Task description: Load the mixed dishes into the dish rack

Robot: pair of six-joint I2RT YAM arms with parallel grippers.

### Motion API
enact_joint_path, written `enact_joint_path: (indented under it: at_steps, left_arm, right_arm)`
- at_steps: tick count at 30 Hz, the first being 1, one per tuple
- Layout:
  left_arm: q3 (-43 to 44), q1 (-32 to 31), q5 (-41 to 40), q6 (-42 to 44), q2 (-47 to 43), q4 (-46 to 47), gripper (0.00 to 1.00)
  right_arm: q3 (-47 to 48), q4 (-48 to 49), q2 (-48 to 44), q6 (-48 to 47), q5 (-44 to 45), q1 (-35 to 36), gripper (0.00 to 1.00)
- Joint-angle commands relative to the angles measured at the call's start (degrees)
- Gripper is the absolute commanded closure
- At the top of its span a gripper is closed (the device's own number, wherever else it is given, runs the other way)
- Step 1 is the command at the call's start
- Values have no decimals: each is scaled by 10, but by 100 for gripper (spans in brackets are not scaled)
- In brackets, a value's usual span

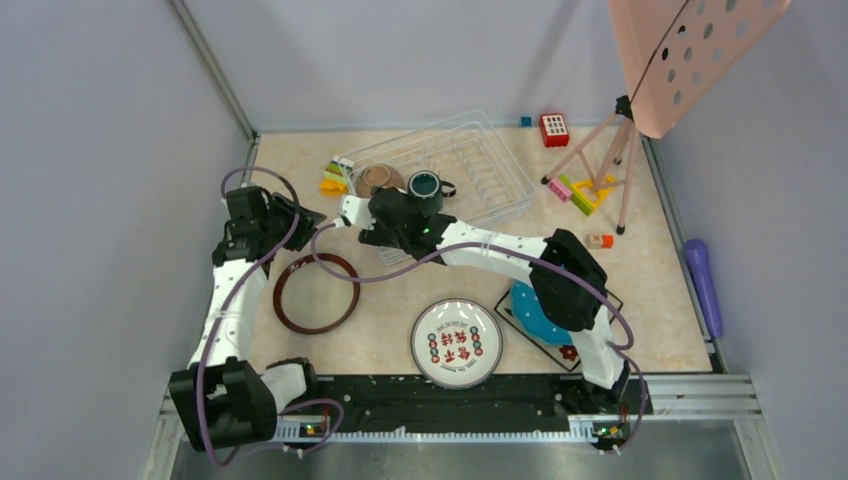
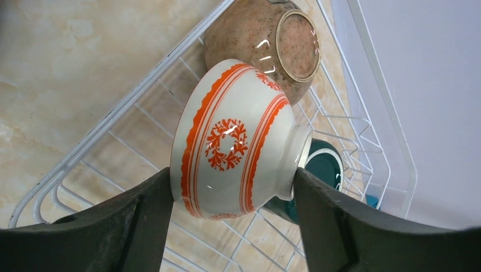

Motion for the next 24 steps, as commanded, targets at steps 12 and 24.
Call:
enact_joint_path:
  at_steps: [12, 24]
  left_arm:
    - [16, 8, 50, 23, 7, 3, 55]
    - [25, 10, 20, 68, -4, -50, 54]
  right_arm:
    - [84, -159, 27, -28, -86, 5, 1]
    - [14, -54, -92, 128, -208, -26, 6]
